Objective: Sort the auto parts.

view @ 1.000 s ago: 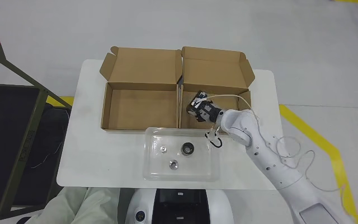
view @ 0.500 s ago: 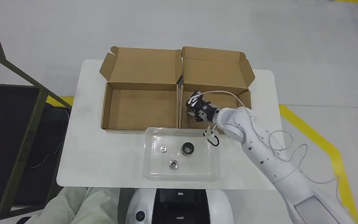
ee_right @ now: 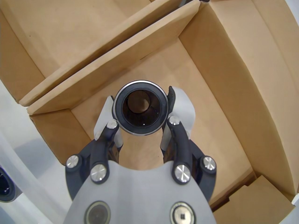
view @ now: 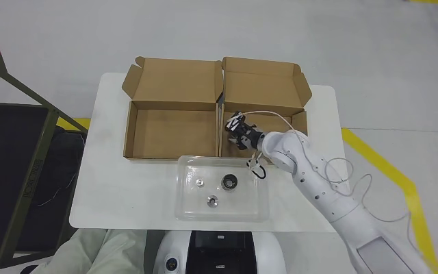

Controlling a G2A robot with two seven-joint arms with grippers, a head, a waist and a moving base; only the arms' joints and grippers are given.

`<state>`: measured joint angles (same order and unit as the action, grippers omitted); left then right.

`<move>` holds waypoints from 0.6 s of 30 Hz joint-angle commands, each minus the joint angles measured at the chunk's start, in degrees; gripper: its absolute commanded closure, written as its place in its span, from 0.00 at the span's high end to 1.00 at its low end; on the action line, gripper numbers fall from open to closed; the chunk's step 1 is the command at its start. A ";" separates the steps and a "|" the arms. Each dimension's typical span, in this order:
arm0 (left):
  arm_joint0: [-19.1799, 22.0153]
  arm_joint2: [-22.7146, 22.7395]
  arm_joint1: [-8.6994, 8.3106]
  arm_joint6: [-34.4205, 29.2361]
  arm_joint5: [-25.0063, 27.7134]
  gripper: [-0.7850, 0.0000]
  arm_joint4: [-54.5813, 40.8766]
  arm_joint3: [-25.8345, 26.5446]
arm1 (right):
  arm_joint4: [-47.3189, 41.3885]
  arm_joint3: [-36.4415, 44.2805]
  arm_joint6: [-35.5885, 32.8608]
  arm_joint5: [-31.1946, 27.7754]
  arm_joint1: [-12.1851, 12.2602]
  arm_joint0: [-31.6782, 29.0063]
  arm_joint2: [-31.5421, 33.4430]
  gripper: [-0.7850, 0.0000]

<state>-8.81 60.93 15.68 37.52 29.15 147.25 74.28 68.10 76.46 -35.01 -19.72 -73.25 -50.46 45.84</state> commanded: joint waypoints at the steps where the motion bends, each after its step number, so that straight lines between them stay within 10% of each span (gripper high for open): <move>1: 0.00 0.00 0.00 0.00 0.00 1.00 0.00 0.00 | 0.15 0.84 -0.10 -0.07 0.02 -0.12 0.35 0.45; 8: 0.00 0.00 0.00 0.00 0.00 1.00 0.00 0.00 | 1.80 6.15 -2.08 -0.26 0.74 -1.66 2.81 0.61; 18: 0.00 0.00 0.00 0.00 0.00 1.00 0.00 0.00 | 2.14 9.48 -1.77 -1.79 1.17 -3.40 4.81 0.60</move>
<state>-8.81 60.93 15.68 37.52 29.15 147.25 74.28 70.27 85.25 -37.40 -21.17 -72.13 -53.60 50.43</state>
